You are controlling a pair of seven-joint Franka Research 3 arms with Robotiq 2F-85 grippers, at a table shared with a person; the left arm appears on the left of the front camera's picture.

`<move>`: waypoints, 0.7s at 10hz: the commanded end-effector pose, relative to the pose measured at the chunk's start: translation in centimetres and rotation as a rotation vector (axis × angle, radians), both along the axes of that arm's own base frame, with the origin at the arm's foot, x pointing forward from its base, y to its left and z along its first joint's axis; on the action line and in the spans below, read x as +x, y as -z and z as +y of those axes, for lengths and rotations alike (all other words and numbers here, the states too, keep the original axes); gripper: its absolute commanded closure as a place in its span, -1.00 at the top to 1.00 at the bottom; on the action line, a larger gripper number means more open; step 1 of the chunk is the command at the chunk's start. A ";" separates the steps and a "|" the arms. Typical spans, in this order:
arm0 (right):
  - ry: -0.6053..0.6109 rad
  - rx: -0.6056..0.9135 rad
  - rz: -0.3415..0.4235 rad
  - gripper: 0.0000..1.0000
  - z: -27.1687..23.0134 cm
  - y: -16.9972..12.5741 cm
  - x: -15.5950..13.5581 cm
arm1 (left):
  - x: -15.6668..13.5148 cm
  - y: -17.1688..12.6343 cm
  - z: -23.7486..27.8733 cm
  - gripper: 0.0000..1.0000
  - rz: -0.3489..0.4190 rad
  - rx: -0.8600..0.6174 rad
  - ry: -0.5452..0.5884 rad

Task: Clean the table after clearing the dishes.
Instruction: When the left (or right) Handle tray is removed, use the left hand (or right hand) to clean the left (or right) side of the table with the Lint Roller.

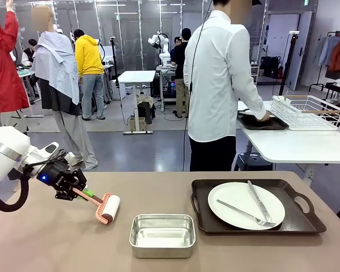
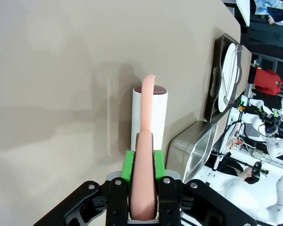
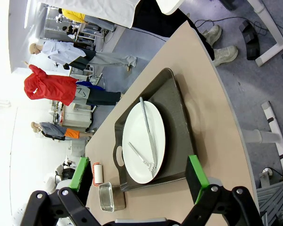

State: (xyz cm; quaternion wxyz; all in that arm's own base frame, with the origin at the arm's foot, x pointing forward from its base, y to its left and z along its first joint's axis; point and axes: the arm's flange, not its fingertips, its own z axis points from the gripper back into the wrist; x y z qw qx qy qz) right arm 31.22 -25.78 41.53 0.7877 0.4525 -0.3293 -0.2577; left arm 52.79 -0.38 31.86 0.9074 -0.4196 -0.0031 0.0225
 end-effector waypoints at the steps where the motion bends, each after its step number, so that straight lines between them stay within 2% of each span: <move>1: 0.000 0.007 -0.022 1.00 0.0 0.0 -0.1 | 0.8 1.3 3.6 -0.59 -0.021 0.063 -0.019; 4: 0.000 0.007 -0.022 1.00 0.0 0.0 -0.1 | -0.4 0.8 10.1 -0.59 -0.007 0.109 -0.011; 7: 0.000 0.007 -0.022 1.00 0.0 0.0 -0.1 | -1.4 -0.3 14.8 -0.59 -0.044 0.195 -0.010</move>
